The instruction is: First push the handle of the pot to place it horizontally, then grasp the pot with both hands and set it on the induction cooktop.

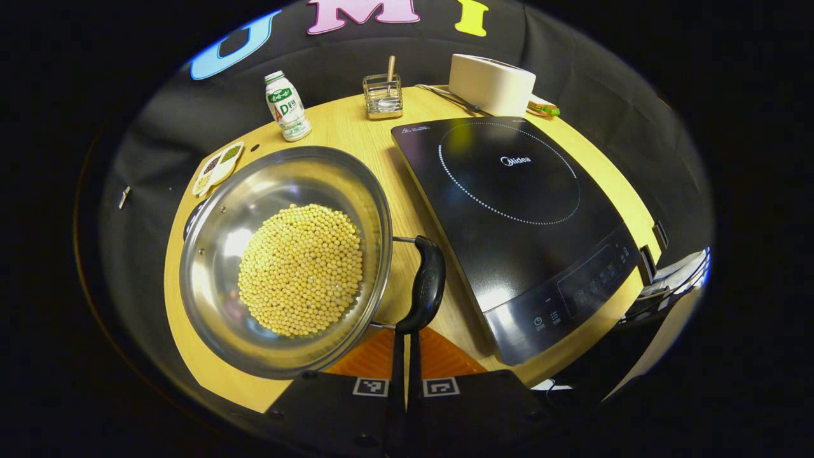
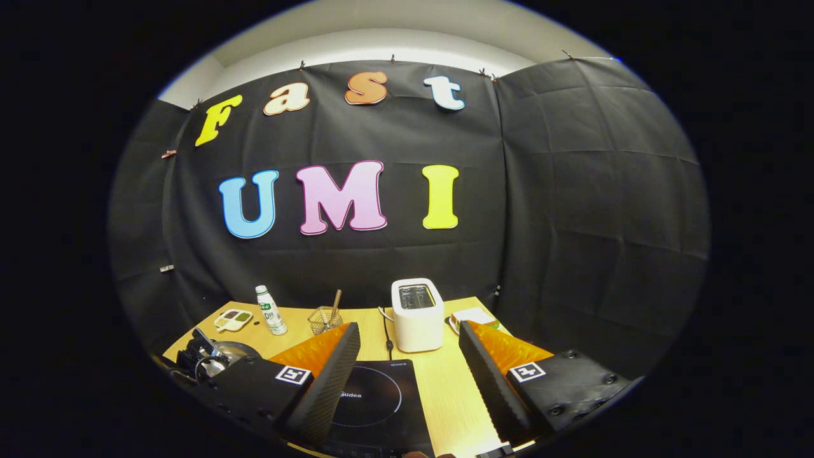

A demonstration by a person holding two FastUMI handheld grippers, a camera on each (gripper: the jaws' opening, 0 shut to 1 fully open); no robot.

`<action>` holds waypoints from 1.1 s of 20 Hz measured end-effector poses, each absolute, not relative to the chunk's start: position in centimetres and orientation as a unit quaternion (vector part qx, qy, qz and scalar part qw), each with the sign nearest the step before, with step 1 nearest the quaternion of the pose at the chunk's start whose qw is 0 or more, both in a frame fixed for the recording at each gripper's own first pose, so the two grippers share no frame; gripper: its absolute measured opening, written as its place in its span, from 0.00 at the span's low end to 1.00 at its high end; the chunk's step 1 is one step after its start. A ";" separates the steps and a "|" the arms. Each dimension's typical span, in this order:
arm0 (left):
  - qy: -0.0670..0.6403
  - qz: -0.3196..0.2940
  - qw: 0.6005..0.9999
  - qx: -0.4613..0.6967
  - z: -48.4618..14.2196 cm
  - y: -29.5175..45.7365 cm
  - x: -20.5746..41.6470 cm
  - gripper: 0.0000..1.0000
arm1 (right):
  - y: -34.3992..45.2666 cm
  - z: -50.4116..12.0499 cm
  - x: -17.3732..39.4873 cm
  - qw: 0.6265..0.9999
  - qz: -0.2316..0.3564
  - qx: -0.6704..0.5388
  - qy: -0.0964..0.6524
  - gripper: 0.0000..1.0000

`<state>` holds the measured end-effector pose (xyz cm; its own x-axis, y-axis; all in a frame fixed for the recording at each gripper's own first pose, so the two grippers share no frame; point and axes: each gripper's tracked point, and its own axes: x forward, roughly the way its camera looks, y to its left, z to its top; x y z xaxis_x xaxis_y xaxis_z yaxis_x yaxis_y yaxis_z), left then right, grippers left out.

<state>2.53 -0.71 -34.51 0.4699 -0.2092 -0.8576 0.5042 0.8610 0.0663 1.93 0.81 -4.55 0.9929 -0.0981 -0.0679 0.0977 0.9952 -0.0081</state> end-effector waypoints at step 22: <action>0.432 -0.228 0.861 0.139 -33.0 -5.5 10.0 0.05 | 0.4 -5.3 1.6 0.997 -0.059 -0.017 0.050 0.98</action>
<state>9.99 -5.52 -33.01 0.5224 -0.2728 -0.8079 0.5128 0.8575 0.0420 1.57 0.44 -5.28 0.9879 -0.1201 -0.0984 0.1166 0.9924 -0.0402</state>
